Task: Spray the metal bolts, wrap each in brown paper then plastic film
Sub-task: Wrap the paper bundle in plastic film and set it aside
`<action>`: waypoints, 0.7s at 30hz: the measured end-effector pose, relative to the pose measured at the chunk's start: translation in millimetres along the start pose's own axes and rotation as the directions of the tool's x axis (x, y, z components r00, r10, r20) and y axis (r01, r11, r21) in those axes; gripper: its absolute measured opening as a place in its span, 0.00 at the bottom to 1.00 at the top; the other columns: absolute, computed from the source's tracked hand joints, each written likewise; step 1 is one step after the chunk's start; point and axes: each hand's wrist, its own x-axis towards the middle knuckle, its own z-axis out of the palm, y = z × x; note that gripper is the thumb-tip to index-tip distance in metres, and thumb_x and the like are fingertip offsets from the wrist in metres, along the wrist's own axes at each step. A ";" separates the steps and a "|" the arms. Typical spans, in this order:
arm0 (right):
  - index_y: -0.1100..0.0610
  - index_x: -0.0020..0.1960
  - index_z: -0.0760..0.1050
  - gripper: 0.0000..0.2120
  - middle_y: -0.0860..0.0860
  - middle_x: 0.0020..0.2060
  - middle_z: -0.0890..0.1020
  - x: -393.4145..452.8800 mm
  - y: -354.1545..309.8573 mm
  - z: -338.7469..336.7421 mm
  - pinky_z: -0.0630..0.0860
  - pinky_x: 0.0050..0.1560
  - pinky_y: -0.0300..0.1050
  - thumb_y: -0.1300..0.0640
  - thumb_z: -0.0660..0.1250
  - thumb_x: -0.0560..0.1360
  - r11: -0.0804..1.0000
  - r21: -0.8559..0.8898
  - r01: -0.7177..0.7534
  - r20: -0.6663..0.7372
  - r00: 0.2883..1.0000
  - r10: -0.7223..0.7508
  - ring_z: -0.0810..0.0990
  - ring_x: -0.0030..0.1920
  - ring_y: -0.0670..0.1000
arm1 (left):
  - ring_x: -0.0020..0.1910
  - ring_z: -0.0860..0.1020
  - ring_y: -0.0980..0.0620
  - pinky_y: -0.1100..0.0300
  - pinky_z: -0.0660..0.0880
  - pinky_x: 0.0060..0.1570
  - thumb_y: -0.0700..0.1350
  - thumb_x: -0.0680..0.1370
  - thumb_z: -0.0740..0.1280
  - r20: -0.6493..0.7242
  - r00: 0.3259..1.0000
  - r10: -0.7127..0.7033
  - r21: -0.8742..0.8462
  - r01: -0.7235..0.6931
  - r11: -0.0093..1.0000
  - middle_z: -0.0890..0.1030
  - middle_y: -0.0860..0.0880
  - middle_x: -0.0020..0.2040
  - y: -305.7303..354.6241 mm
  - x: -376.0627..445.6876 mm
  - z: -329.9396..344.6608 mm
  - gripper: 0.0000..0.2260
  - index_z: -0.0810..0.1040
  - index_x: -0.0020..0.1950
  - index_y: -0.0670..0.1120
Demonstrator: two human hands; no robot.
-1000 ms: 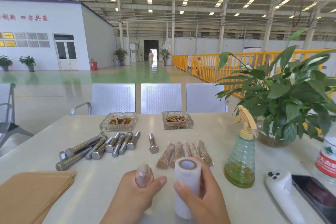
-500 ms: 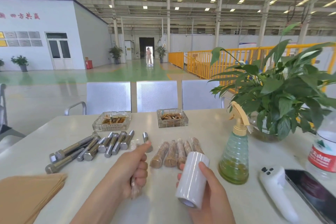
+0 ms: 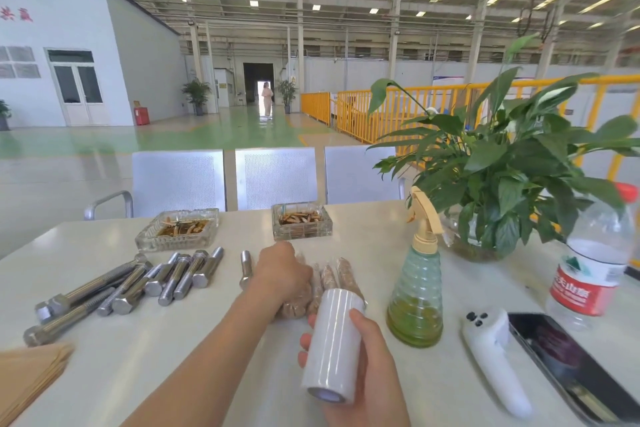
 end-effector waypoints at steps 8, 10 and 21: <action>0.68 0.64 0.77 0.32 0.65 0.42 0.83 4.9 2.3 -1.9 0.73 0.38 0.51 0.49 0.68 0.65 0.998 -0.057 -0.018 0.031 0.999 0.020 0.79 0.33 0.60 | 0.46 0.76 0.53 0.50 0.66 0.68 0.61 0.84 0.53 0.030 0.997 0.071 -0.161 -0.065 0.985 0.79 0.58 0.37 -31.1 -0.5 0.8 0.20 0.80 0.45 0.54; 0.68 0.64 0.78 0.32 0.66 0.45 0.84 7.6 4.1 -1.5 0.73 0.37 0.50 0.49 0.67 0.66 0.995 -0.097 -0.008 0.063 0.998 0.014 0.79 0.34 0.59 | 0.45 0.75 0.53 0.56 0.67 0.55 0.59 0.86 0.50 0.079 0.987 0.138 -0.213 -0.118 0.970 0.77 0.55 0.39 -34.1 -8.2 0.5 0.24 0.82 0.54 0.49; 0.59 0.53 0.85 0.23 0.62 0.43 0.85 24.0 12.1 14.0 0.79 0.46 0.53 0.46 0.75 0.64 0.895 -0.423 0.139 0.144 0.986 -0.085 0.84 0.42 0.59 | 0.31 0.80 0.49 0.59 0.72 0.27 0.70 0.71 0.67 0.185 0.964 0.192 -0.642 -0.029 0.766 0.80 0.50 0.36 -68.8 -98.3 -46.7 0.25 0.76 0.39 0.47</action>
